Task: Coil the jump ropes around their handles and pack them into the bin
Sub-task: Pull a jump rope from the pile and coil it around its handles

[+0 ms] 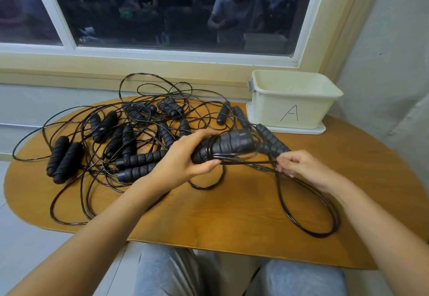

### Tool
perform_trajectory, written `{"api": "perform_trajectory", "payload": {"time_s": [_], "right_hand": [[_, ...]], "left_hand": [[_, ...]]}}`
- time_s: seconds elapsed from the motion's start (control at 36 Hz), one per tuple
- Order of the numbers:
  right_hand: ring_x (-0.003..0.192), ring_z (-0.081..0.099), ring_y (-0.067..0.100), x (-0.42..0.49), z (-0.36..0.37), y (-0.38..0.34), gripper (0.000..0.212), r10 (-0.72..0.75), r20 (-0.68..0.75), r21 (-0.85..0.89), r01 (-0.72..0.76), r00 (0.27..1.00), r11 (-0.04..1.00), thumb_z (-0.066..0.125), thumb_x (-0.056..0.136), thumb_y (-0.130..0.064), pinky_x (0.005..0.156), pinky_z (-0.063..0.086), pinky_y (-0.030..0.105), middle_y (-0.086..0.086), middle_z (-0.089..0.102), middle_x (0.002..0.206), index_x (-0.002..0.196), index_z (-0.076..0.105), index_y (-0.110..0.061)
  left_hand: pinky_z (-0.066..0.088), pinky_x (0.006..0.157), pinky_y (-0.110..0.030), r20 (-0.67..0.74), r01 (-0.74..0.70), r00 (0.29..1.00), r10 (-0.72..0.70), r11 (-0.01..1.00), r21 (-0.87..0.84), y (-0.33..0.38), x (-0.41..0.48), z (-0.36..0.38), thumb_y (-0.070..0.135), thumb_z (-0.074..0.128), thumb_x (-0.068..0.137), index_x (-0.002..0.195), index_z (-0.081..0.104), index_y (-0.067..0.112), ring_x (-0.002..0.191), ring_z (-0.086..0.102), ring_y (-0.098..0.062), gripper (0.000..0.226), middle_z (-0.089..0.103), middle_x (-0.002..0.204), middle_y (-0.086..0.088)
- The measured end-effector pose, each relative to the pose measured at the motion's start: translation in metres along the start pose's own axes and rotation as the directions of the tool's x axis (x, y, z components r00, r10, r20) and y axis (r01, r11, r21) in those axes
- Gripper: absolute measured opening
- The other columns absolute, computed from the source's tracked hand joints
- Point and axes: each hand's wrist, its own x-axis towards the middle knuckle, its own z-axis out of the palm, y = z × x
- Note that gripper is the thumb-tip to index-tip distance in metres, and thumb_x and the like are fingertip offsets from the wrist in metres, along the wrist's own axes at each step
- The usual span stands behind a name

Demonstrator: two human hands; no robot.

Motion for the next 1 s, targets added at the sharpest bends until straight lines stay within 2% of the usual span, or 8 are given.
{"api": "perform_trajectory", "payload": {"time_s": [0.06,0.11,0.28,0.36,0.58,0.81,0.92,1.0], "right_hand": [[0.054,0.049,0.007,0.014,-0.002,-0.01,0.037,0.061,-0.019,-0.045,-0.062,0.998,0.997,0.053,0.089,-0.042,0.067,0.041,0.017,0.001,0.047,0.055,0.072,0.06,-0.01],[0.063,0.052,0.014,0.028,-0.005,-0.022,0.034,0.085,-0.044,-0.107,-0.09,0.995,0.99,0.055,0.096,-0.035,0.066,0.044,0.02,0.011,0.055,0.062,0.074,0.063,-0.011],[0.052,0.042,0.013,0.049,-0.004,-0.07,0.033,0.001,-0.18,-0.187,-0.035,0.984,0.982,0.058,0.096,-0.037,0.058,0.04,0.022,-0.006,0.045,0.051,0.076,0.068,-0.013],[0.039,0.043,-0.001,0.041,0.007,-0.096,0.032,-0.082,-0.206,-0.227,0.034,0.975,0.973,0.058,0.098,-0.035,0.051,0.034,0.008,-0.015,0.046,0.039,0.079,0.071,-0.012],[0.062,0.059,0.01,-0.007,0.063,-0.101,0.026,-0.261,-0.17,-0.511,0.142,0.95,0.848,0.052,0.097,-0.042,0.062,0.049,0.033,-0.007,0.064,0.064,0.081,0.07,-0.033],[0.061,0.051,-0.002,-0.03,0.093,-0.056,0.033,-0.481,-0.254,-0.644,0.224,0.839,0.731,0.045,0.101,-0.036,0.051,0.036,0.013,-0.02,0.053,0.069,0.099,0.074,-0.022],[0.065,0.063,0.005,-0.03,0.107,-0.033,0.027,-0.586,-0.264,-0.735,0.233,0.766,0.636,0.053,0.096,-0.024,0.055,0.037,0.008,-0.007,0.068,0.077,0.104,0.074,-0.01],[0.069,0.062,0.007,-0.027,0.113,-0.025,0.032,-0.602,-0.262,-0.775,0.208,0.754,0.598,0.046,0.097,-0.028,0.056,0.034,0.009,-0.006,0.066,0.078,0.101,0.073,-0.011]], "left_hand": [[0.033,0.095,-0.006,0.057,-0.106,0.993,0.101,0.989,0.106,0.004,0.001,0.001,0.043,0.067,0.084,0.131,0.049,0.024,0.106,0.048,0.013,0.054,0.057,0.114,0.02],[0.036,0.097,-0.02,0.153,-0.207,0.973,0.174,0.951,0.232,0.007,0.002,0.006,0.051,0.064,0.085,0.132,0.045,0.022,0.105,0.052,-0.004,0.058,0.062,0.114,0.006],[0.049,0.084,-0.034,0.257,-0.372,0.927,0.272,0.739,0.561,0.007,0.004,0.028,0.061,0.05,0.091,0.126,0.048,0.005,0.09,0.062,-0.021,0.066,0.065,0.103,-0.006],[0.051,0.078,-0.034,0.225,-0.313,0.95,0.217,0.645,0.697,0.001,0.001,0.035,0.058,0.052,0.089,0.12,0.057,0.003,0.085,0.064,-0.021,0.063,0.066,0.096,-0.004],[0.049,0.067,-0.037,0.029,-0.014,0.999,-0.019,0.539,0.842,-0.007,0.008,0.035,0.057,0.061,0.078,0.116,0.062,0.001,0.078,0.063,-0.028,0.068,0.066,0.09,-0.009],[0.049,0.066,-0.039,-0.064,0.11,0.993,-0.097,0.598,0.794,-0.01,0.014,0.032,0.076,0.039,0.076,0.114,0.063,0.005,0.077,0.063,-0.03,0.085,0.065,0.087,-0.009],[0.043,0.088,-0.044,-0.016,0.207,0.965,-0.261,0.726,0.655,-0.006,0.017,0.03,0.089,0.019,0.069,0.135,0.051,0.01,0.105,0.058,-0.031,0.109,0.062,0.113,-0.009],[0.039,0.092,-0.044,-0.03,0.255,0.959,-0.281,0.813,0.523,-0.002,0.017,0.034,0.091,0.021,0.061,0.139,0.048,0.014,0.113,0.054,-0.029,0.112,0.06,0.121,-0.006]]}}
